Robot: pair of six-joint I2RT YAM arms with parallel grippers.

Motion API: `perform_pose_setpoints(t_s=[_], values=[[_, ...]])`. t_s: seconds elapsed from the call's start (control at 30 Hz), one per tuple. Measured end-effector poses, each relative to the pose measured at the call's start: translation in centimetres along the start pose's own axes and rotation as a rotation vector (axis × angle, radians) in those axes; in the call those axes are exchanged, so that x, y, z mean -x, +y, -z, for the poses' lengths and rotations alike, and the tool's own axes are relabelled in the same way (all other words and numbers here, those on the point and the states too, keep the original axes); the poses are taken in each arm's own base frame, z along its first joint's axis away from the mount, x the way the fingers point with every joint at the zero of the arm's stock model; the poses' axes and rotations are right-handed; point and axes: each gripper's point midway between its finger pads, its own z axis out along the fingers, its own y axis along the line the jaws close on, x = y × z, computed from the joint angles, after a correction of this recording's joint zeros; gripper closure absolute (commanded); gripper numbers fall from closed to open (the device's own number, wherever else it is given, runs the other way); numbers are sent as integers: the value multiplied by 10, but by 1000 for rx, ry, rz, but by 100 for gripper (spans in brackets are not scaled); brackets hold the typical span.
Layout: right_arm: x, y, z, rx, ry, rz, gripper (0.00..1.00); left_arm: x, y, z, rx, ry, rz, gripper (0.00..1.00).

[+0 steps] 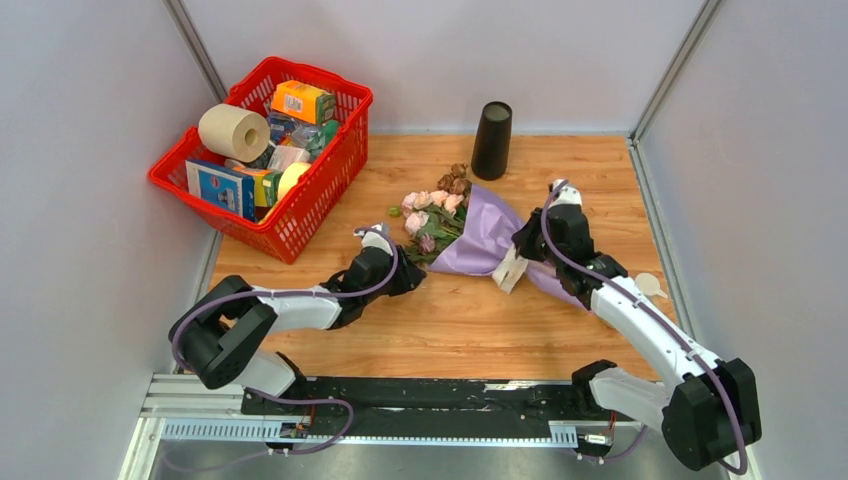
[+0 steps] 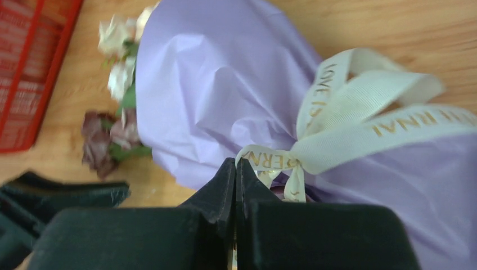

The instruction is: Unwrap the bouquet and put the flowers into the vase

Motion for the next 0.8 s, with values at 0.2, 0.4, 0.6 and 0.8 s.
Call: perform_pose_setpoints(t_s=[0.2, 0.4, 0.6, 0.8], values=[[-59, 41, 12, 191, 157, -4, 100, 6, -38, 10, -116, -31, 47, 39], [-81, 79, 28, 326, 214, 6, 100, -4, -49, 14, -150, -28, 81, 33], [-82, 84, 31, 349, 206, -8, 100, -4, -33, 11, -74, -57, 94, 32], [-92, 84, 33, 357, 222, -10, 100, 4, -22, 7, -10, -100, 92, 32]])
